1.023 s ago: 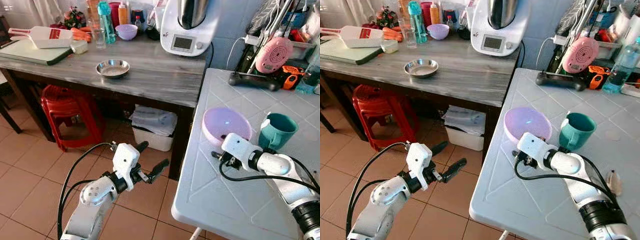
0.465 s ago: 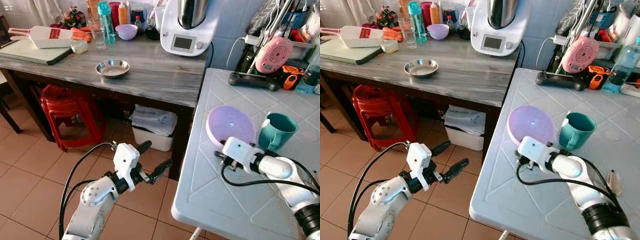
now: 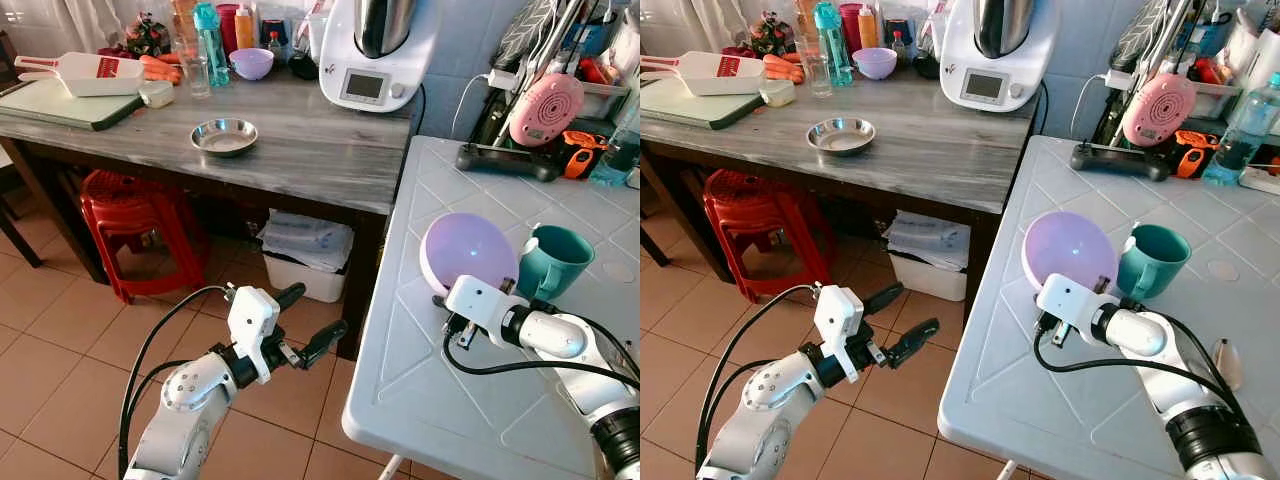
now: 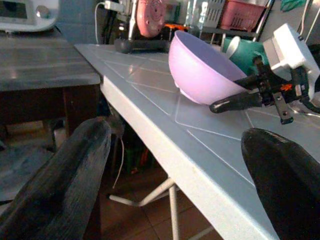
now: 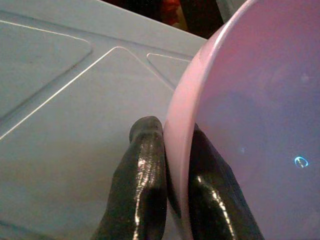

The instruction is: Setting the table

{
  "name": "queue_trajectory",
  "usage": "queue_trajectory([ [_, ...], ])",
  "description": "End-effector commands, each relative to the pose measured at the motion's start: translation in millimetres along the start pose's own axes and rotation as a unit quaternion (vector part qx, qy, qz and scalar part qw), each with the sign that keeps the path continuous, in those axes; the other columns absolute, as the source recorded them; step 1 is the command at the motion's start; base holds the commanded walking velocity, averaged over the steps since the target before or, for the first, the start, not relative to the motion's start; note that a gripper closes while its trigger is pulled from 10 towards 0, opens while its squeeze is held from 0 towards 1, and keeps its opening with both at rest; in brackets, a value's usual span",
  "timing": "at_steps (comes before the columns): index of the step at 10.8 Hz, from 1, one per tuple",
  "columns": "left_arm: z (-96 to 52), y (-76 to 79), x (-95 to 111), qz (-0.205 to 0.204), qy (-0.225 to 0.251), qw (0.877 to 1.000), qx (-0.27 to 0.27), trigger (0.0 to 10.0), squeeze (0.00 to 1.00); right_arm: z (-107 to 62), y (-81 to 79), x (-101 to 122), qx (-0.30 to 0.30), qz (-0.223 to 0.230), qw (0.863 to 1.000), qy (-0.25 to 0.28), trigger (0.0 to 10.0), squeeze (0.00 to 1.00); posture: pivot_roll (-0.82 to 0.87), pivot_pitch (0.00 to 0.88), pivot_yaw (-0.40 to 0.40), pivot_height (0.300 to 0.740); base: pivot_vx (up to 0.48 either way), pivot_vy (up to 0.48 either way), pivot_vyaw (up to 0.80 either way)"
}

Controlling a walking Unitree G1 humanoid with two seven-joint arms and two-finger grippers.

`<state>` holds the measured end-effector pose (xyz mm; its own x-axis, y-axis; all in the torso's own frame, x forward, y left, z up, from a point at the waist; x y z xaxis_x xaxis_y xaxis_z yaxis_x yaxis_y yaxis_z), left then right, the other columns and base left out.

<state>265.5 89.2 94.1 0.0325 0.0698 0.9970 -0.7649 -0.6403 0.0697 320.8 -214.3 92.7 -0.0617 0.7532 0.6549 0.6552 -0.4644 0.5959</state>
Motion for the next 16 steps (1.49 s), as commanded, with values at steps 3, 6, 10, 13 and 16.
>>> queue_trajectory([
  [3, 0.3, 2.1, 3, -0.002, 0.002, 1.000, -0.010, 10.0, 0.00, -0.5, 7.8, 3, -0.014, -0.002, 1.000, 0.009, 0.0, 0.00, -0.03, 0.000, -0.016, 0.740, 0.000, 0.000, 0.00],
  [6, -1.8, -49.0, 0, -0.017, -0.009, 0.984, 0.178, 10.0, 0.00, 6.8, 12.9, 37, -0.100, 0.053, 0.990, 0.089, 2.3, 0.00, -0.02, 0.000, -0.020, 0.740, 0.000, 0.000, 0.00],
  [10, -0.7, -71.3, 2, -0.031, 0.003, 0.960, 0.278, 10.0, 0.00, -1.5, 1.0, 61, -0.191, 0.158, 0.957, 0.151, 10.0, 0.00, -0.03, 0.000, -0.007, 0.740, 0.000, 0.000, 0.00],
  [13, 4.8, -74.6, 8, -0.031, 0.013, 0.960, 0.278, 10.0, 0.00, -4.9, 1.4, 77, -0.230, 0.186, 0.940, 0.168, 10.0, 0.00, -0.04, 0.000, -0.005, 0.740, 0.000, 0.086, -0.17],
  [16, 7.0, -73.1, 5, -0.031, 0.012, 0.960, 0.277, 10.0, 0.00, -3.4, -3.6, 83, -0.222, 0.183, 0.942, 0.172, 10.0, 0.00, -0.03, 0.000, -0.012, 0.740, 0.000, 0.276, -0.48],
])
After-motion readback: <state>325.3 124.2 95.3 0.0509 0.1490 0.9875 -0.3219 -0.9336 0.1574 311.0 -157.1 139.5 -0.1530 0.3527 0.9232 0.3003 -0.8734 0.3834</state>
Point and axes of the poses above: a point about 5 cm out from each wrist's last joint towards the gripper, its own z axis pointing out of the wrist towards the gripper, its own x axis along the axis of the wrist's last joint, y = z × x, the point moved 2 cm from there along z, pointing out of the wrist towards the gripper, and after that the axes turned 1 degree about z, right-handed, at the moved point
